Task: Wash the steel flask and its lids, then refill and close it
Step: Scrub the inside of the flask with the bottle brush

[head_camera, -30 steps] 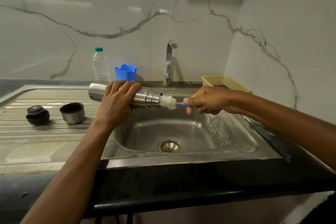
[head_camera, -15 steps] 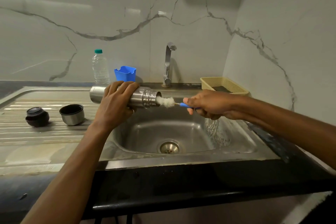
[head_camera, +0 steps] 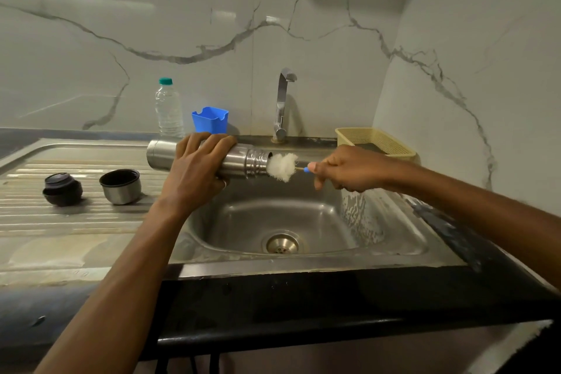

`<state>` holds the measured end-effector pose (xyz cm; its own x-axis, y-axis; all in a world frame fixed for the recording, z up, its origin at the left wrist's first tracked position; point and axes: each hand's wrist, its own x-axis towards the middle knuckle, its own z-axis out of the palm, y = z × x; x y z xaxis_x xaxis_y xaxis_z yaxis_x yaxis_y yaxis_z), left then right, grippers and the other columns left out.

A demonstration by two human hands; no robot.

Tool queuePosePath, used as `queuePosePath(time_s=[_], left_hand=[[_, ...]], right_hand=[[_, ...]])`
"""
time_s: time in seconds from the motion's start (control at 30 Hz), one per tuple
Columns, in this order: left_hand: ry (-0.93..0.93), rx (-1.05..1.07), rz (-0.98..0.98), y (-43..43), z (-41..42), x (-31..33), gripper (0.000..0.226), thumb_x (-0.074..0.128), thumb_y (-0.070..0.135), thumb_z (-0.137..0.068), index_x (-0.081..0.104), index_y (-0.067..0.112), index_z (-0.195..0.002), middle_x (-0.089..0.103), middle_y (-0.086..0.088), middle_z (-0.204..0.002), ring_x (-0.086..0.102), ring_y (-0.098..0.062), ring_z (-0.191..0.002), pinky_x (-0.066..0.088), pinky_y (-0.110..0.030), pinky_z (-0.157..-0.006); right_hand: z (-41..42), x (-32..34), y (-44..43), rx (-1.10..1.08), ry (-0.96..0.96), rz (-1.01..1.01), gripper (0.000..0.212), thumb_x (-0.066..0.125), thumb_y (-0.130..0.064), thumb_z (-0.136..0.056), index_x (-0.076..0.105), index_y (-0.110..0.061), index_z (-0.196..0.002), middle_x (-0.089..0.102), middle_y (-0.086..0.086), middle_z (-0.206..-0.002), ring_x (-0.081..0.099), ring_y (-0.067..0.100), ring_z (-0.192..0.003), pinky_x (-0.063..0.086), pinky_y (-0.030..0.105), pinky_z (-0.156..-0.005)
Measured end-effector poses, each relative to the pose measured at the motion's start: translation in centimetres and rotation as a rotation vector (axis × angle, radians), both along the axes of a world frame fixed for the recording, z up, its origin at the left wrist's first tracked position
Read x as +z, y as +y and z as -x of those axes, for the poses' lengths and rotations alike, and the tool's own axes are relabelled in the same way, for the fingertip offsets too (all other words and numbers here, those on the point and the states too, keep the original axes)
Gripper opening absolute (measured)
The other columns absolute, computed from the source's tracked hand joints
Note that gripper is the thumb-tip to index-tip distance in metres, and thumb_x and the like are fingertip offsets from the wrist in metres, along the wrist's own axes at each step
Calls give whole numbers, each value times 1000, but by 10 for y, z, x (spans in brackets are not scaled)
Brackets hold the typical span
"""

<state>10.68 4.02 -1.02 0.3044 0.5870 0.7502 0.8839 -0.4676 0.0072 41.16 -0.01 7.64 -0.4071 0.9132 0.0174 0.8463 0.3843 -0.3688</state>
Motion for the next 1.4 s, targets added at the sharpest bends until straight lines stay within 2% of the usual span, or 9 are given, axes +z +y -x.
queuePosePath(time_s=[0.07, 0.13, 0.27, 0.5, 0.6, 0.83, 1.2, 1.33, 1.4], left_hand=[[-14, 14, -2, 0, 0, 1, 77, 86, 11, -60, 55, 17, -130, 59, -5, -127, 47, -33, -120, 36, -52, -102], [-19, 28, -8, -1, 0, 2, 75, 85, 13, -60, 56, 17, -129, 59, -6, -126, 48, -34, -120, 37, -52, -102], [-21, 48, 2, -3, 5, 1, 74, 85, 13, -60, 56, 17, -128, 61, -7, -124, 48, -35, -120, 37, -52, -101], [23, 81, -1, 1, -9, 2, 75, 84, 11, -61, 55, 18, -130, 61, -6, -125, 49, -35, -120, 37, -51, -101], [39, 103, -8, 1, -10, 1, 75, 83, 10, -62, 54, 18, -131, 61, -6, -126, 49, -36, -120, 37, -51, -101], [64, 172, 16, 2, 6, -2, 74, 82, 8, -60, 53, 19, -128, 61, -6, -125, 47, -38, -121, 35, -53, -101], [69, 168, 24, 4, -4, -2, 74, 82, 8, -61, 53, 19, -128, 60, -5, -124, 47, -36, -121, 36, -51, -102], [61, 172, 16, 4, -6, -1, 73, 82, 7, -61, 54, 19, -127, 61, -6, -122, 48, -36, -119, 36, -51, -102], [62, 173, 25, 5, -8, -1, 72, 82, 7, -62, 54, 20, -127, 61, -6, -122, 48, -36, -120, 36, -52, -102]], right_hand=[[5, -8, -4, 59, -347, -485, 44, 40, -43, -107, 58, -10, -83, 54, 1, -64, 44, 14, -50, 30, 29, -49], [10, -20, -7, 85, -534, -844, 29, 44, -34, -106, 52, -14, -86, 53, 2, -68, 40, 19, -48, 21, 28, -44], [5, -32, -2, 182, -510, -995, 30, 46, -28, -106, 51, -13, -80, 35, -2, -64, 27, 15, -40, 13, 22, -40], [-29, -22, 16, 228, -487, -973, 37, 37, -35, -108, 51, -14, -81, 45, 0, -57, 34, 19, -37, 19, 26, -38], [-34, -24, 18, 185, -411, -863, 44, 28, -45, -107, 48, -18, -78, 46, -4, -56, 42, 20, -41, 32, 32, -38], [-72, -17, 17, 172, -307, -671, 46, 35, -49, -102, 68, -19, -90, 63, -1, -65, 54, 17, -54, 43, 35, -53], [-88, -16, 17, 181, -235, -670, 58, 26, -57, -102, 64, -19, -81, 53, -7, -58, 46, 11, -49, 31, 27, -48], [-90, -8, 12, 176, -234, -688, 39, 31, -54, -103, 49, -34, -75, 39, -19, -53, 41, 5, -45, 25, 23, -49], [-91, -6, 9, 171, -229, -679, 36, 34, -50, -103, 53, -35, -77, 37, -23, -53, 40, 4, -44, 25, 22, -49]])
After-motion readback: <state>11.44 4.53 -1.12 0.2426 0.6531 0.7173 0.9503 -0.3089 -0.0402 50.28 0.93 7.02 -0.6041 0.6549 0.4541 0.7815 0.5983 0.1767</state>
